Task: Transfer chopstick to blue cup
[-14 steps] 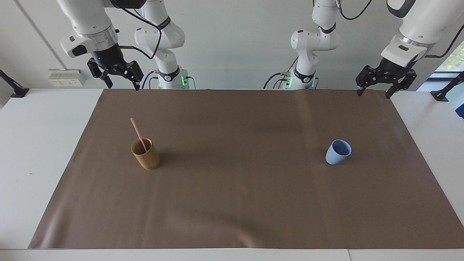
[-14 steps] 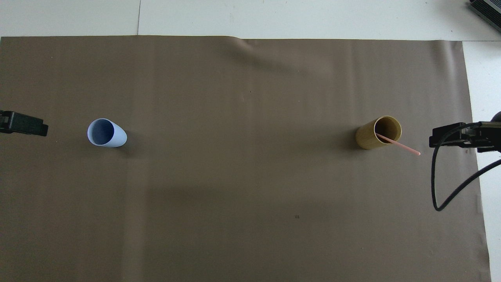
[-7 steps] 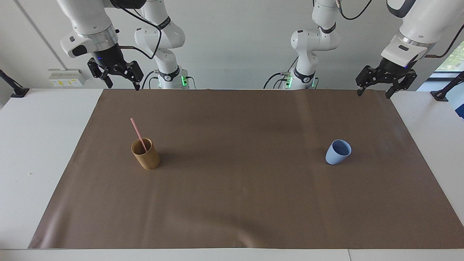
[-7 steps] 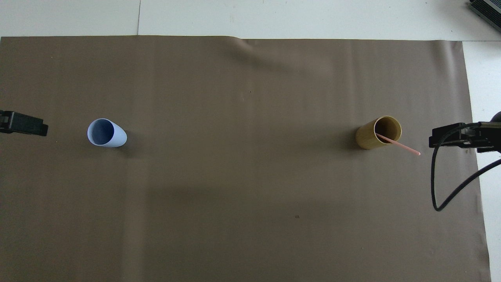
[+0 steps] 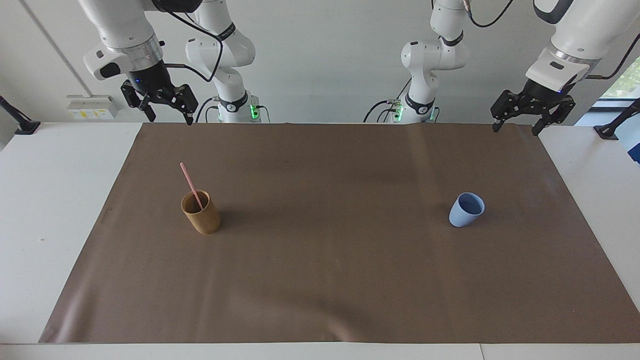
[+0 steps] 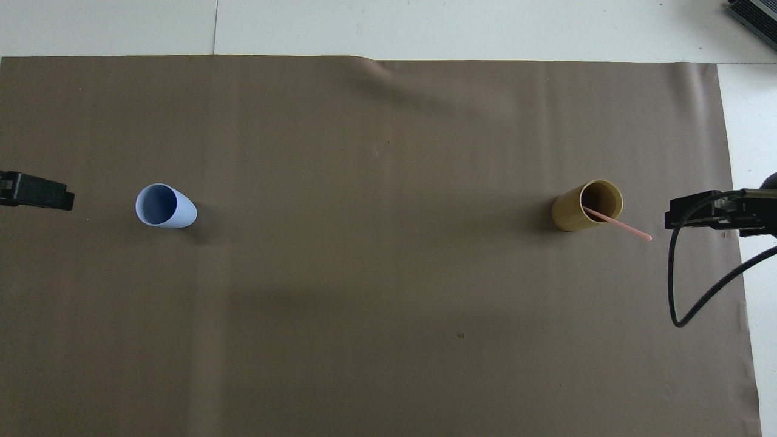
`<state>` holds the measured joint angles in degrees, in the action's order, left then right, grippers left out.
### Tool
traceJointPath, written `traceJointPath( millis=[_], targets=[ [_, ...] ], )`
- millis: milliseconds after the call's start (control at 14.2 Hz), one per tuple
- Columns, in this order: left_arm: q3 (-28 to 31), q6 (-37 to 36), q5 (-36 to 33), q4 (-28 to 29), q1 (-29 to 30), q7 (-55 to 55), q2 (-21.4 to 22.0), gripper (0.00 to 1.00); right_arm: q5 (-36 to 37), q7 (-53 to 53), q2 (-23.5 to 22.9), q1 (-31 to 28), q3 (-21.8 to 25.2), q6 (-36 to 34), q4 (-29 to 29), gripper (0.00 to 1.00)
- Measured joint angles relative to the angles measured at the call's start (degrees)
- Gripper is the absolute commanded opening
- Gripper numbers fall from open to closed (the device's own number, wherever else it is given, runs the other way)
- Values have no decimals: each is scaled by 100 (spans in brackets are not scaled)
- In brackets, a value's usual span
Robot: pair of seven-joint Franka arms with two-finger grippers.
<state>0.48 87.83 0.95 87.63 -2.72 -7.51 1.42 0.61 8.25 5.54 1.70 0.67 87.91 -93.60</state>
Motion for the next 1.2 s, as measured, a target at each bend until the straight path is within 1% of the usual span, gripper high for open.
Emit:
traceJointPath(
  millis=[562, 773, 1055, 1195],
  targets=[
    [-8, 0, 0, 1, 0, 0, 30, 100, 0, 0, 0, 0, 0, 0, -3, 100],
    [-4, 75, 0, 108, 0, 0, -9, 100, 0, 0, 0, 0, 0, 0, -3, 100],
    [16, 797, 0, 614, 155, 11, -190, 100, 0, 0, 0, 0, 0, 0, -3, 100],
    [17, 1287, 0, 941, 229, 10, -269, 100, 0, 0, 0, -2, 3, 0, -4, 100]
  ],
)
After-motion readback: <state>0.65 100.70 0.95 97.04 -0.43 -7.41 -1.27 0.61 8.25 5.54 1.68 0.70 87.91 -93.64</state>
